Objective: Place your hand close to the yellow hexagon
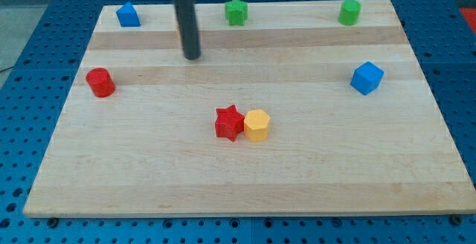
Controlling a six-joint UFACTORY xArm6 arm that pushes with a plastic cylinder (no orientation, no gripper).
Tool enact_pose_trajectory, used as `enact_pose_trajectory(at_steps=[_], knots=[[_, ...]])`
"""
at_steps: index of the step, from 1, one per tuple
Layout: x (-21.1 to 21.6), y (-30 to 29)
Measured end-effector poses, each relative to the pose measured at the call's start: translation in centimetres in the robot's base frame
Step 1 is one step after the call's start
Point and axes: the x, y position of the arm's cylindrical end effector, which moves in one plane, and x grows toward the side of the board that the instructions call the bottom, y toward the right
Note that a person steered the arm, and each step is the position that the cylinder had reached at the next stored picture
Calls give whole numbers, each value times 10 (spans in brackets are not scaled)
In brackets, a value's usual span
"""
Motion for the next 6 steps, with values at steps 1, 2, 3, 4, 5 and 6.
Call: enact_pose_trajectory(at_steps=[1,2,3,4,5,6], knots=[[-11,-11],[-3,96],[22,194],[67,198],[85,153],[107,126]])
